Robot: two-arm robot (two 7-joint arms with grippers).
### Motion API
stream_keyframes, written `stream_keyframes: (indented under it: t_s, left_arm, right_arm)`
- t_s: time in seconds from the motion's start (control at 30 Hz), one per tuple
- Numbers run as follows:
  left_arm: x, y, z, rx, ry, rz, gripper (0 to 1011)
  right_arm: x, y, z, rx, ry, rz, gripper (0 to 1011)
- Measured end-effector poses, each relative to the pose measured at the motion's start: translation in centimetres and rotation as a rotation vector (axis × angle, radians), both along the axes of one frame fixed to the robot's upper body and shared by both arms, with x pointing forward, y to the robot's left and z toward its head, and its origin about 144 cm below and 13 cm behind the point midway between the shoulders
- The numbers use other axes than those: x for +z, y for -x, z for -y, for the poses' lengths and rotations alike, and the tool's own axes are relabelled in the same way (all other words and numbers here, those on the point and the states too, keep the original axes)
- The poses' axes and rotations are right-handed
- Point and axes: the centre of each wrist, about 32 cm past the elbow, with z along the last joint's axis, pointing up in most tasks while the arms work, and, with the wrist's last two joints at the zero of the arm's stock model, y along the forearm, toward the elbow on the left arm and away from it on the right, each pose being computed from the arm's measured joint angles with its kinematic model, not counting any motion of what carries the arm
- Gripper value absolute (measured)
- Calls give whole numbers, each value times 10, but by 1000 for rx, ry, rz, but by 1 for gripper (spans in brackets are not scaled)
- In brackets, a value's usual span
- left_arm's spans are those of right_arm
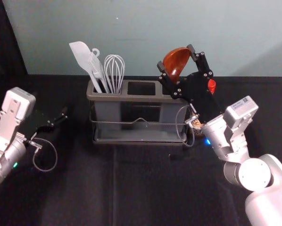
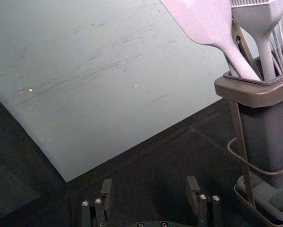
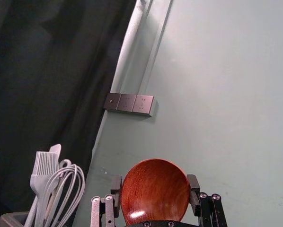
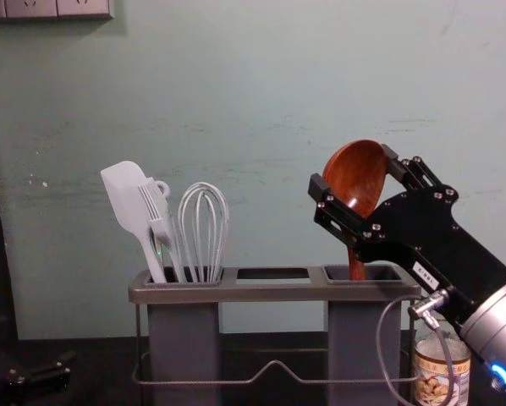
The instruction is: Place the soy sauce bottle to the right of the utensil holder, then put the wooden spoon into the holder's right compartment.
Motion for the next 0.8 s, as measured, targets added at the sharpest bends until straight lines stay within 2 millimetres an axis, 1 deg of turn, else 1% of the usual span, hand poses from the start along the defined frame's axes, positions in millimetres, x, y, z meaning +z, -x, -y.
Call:
stream_keyframes:
  t_s: [0.33,0.4,0.43,0.5,0.53,0.57,0.8]
  left_arm:
    - [0,0,0,0,0,0,1000]
    - [0,0,0,0,0,0,1000]
    - [0,0,0,0,0,0,1000]
    - [0,0,0,0,0,0,1000]
    - [0,0,0,0,0,0,1000]
    - [0,0,0,0,0,0,1000]
    - [0,0,0,0,0,0,1000]
  right_arm:
    - [-2,1,0,3,1,0,839]
    - [-2,1,0,3,0,0,855]
    - [-2,1,0,2,1,0,896]
    - [-3,1,0,1,4,0,934]
    - [-3,2,-1,-2,2,0,979]
    - [-3,2,-1,-3,1,1,994]
    - [-1,2,-1,-9,1,8,1002]
